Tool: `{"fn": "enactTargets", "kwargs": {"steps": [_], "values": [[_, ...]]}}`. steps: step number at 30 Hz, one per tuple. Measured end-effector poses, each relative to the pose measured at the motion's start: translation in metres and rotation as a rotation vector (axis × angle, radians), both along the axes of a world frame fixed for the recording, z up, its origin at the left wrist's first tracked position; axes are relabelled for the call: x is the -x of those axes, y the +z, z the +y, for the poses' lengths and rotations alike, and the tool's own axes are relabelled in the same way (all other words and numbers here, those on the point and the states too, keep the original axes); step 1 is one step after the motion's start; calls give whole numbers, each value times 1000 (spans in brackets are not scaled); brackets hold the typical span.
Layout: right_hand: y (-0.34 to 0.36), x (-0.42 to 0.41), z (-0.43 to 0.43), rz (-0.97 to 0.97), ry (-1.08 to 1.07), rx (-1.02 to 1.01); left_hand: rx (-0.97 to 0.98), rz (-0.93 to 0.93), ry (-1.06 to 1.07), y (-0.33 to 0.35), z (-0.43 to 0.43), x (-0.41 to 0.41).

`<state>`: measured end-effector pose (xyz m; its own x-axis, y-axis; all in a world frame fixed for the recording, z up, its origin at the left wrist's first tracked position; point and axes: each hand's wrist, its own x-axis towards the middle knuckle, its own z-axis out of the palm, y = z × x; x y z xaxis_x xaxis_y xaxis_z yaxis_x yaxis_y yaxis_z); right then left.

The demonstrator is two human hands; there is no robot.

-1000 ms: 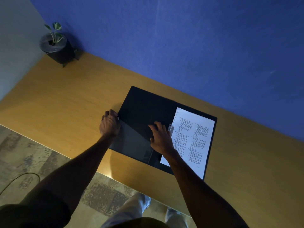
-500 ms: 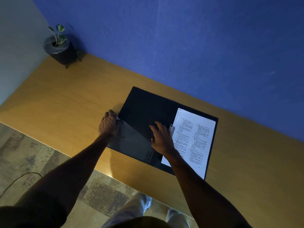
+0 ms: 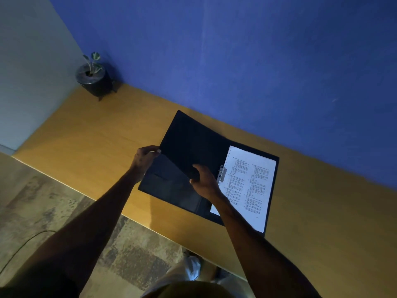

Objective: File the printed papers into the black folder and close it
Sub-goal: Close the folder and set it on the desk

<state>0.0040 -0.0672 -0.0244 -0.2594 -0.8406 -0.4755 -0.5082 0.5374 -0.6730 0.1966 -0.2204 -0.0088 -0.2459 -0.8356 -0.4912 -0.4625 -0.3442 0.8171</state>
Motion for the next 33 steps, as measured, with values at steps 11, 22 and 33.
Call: {"fn": "enactTargets", "kwargs": {"steps": [11, 22, 33], "values": [[61, 23, 29, -597, -409, 101, -44, 126, -173, 85, 71, 52], [90, 93, 120, -341, -650, 245, 24, 126, -511, 64, 175, 136], [44, 143, 190, -139, -853, 25, -6, -141, -852, 8, 208, 174]]}}
